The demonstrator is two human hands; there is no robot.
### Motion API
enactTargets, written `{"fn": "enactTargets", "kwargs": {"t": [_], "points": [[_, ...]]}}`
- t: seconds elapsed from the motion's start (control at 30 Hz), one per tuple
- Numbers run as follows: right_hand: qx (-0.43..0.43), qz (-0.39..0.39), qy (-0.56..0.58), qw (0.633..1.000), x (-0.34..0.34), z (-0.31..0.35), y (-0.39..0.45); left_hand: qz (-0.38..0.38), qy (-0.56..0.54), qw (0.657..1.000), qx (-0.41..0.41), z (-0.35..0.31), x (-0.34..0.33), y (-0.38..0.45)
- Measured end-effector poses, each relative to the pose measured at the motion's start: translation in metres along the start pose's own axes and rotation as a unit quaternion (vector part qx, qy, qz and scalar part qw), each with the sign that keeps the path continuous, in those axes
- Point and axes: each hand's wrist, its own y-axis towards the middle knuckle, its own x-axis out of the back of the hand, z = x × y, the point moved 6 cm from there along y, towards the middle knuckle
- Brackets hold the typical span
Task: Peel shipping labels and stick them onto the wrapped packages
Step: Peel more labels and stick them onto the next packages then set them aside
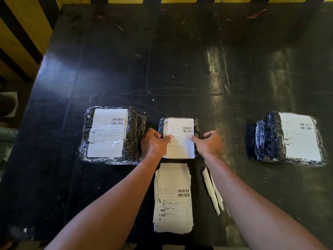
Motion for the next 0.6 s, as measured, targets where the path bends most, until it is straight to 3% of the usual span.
{"fn": "enactTargets", "kwargs": {"t": [0.1,0.17,0.23,0.3,0.37,0.47,0.6], "points": [[0.201,-0.033,-0.110,0.973,-0.003,0.008,-0.004,-0.007,0.072,0.990,-0.119,-0.005,-0.002,-0.009],[0.366,-0.046,-0.190,0.910,-0.009,0.020,-0.022,-0.015,0.128,0.957,-0.258,-0.014,-0.006,-0.020],[0.461,0.016,-0.250,0.851,-0.022,0.024,-0.034,0.010,0.158,0.913,-0.375,-0.015,-0.017,-0.028],[0.474,0.096,-0.299,0.822,-0.035,0.020,-0.037,0.072,0.186,0.896,-0.398,-0.008,-0.027,-0.031],[0.469,0.118,-0.341,0.806,-0.041,0.018,-0.036,0.118,0.252,0.880,-0.385,0.005,-0.036,-0.031],[0.444,0.137,-0.384,0.798,-0.048,0.022,-0.030,0.129,0.314,0.854,-0.393,0.014,-0.040,-0.034],[0.396,0.156,-0.398,0.812,-0.055,0.039,-0.012,0.121,0.321,0.856,-0.387,0.017,-0.041,-0.029]]}}
